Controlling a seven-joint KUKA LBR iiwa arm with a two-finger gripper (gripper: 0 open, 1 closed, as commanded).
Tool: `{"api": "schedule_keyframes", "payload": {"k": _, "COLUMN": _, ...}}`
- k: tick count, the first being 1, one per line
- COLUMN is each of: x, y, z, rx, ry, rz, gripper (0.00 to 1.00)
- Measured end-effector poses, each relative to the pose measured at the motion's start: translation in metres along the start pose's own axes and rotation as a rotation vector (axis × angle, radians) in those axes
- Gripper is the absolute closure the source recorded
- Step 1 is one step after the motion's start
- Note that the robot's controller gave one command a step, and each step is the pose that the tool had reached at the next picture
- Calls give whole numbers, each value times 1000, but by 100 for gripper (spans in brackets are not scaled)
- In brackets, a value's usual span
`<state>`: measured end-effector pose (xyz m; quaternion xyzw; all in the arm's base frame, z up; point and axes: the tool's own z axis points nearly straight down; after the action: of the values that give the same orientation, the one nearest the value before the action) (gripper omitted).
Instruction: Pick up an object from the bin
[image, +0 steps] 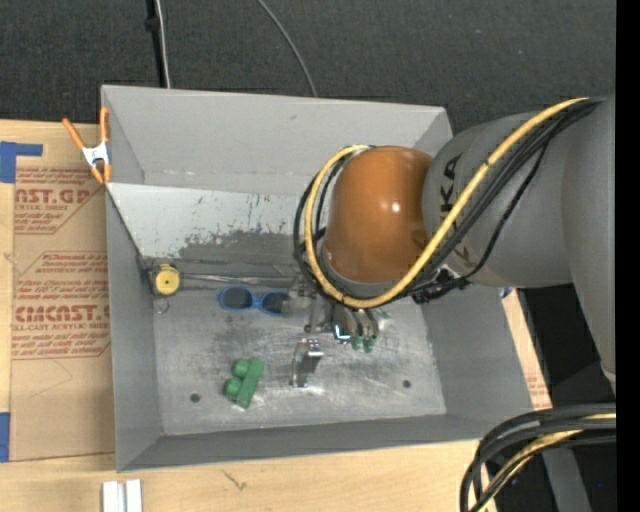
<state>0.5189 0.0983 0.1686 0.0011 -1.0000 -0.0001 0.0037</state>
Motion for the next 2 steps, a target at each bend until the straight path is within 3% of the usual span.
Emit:
{"api": "schedule_keyframes", "payload": {"k": 1, "x": -37, "y": 83, "z": 90, "rx": -2, "ry": -5, "rz": -139, "gripper": 0}}
{"api": "schedule_keyframes", "payload": {"k": 2, "x": 9, "y": 20, "z": 89, "rx": 2, "ry": -3, "rz": -165, "gripper": 0}}
